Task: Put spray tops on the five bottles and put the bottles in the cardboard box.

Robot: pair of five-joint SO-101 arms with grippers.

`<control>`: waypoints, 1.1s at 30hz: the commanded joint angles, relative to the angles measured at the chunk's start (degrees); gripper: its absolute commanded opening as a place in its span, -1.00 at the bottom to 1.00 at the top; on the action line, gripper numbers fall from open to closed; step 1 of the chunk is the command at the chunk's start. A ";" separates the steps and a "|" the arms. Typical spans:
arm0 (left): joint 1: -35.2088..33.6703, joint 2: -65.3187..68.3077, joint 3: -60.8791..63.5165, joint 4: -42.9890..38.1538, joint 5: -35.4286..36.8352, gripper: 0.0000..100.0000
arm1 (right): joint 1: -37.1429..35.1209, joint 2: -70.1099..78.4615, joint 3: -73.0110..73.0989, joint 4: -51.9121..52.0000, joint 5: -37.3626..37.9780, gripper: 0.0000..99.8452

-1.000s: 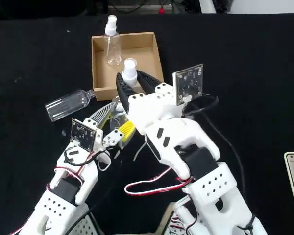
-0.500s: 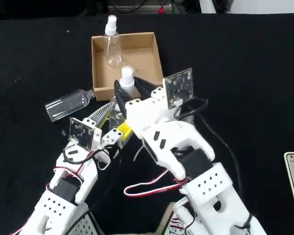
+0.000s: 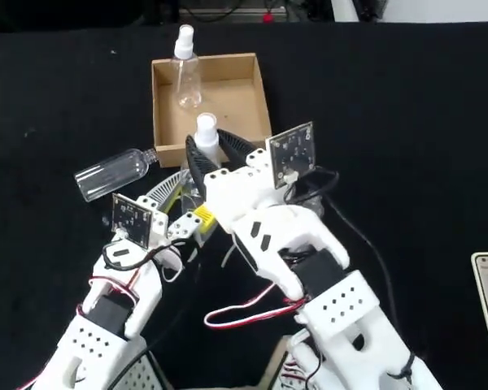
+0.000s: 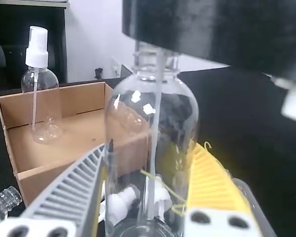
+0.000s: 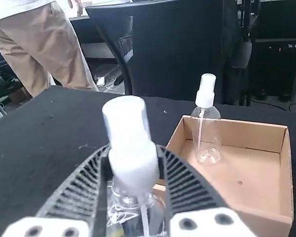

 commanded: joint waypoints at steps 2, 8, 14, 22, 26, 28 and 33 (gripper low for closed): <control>-1.01 -0.97 1.10 -1.14 0.88 -0.66 | -0.18 -1.27 -0.22 -0.62 0.79 -0.64; -1.45 -0.97 1.01 -1.14 1.05 -0.66 | 0.00 -1.36 -6.73 4.66 0.88 -0.64; -1.45 -0.97 1.01 -1.14 1.05 -0.66 | -0.18 -1.36 -12.88 13.45 0.88 -0.63; -1.54 -0.97 1.01 -1.14 1.05 -0.66 | -0.62 -1.01 -13.14 13.80 0.35 -0.64; -1.54 -0.97 1.10 -1.14 1.05 -0.67 | -2.99 -1.36 -12.97 14.15 0.79 -0.64; -1.63 -0.97 1.19 -1.14 1.05 -0.67 | -3.69 -1.36 -12.79 14.24 0.88 -0.64; -1.63 -0.97 1.19 -1.14 0.97 -0.67 | -3.60 -1.36 -12.79 14.51 2.99 -0.64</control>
